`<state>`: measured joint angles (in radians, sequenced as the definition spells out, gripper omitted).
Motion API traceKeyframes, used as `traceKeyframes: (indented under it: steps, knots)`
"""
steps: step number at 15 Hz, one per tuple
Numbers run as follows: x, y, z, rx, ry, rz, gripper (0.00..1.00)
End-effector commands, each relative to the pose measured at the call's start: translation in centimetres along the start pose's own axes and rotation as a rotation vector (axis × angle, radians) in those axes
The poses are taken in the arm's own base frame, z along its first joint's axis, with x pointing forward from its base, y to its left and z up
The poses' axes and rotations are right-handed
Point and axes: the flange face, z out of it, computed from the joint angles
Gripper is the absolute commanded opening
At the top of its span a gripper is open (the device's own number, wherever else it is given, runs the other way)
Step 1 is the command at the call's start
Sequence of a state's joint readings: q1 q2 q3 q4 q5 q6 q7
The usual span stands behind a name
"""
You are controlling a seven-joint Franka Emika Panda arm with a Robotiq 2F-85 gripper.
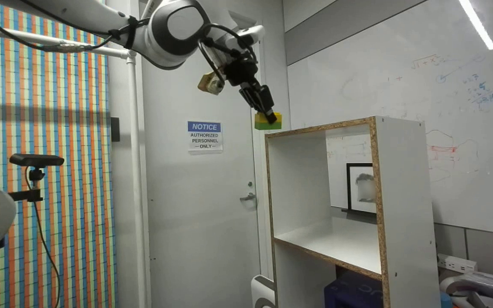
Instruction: Move the Lego's to the top of the shelves
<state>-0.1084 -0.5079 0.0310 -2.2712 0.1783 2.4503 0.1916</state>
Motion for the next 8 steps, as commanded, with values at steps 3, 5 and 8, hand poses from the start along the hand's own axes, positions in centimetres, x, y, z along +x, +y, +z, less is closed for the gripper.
traceKeyframes:
  steps: [3, 5, 8]
  knots:
    - [9.2, 0.1, 4.1, -0.057, 0.062, 0.106, 0.17]
    - [11.2, 0.3, 5.7, -0.082, 0.060, 0.137, 0.18]
    - [12.9, -0.2, 7.5, -0.109, 0.032, 0.178, 0.62]
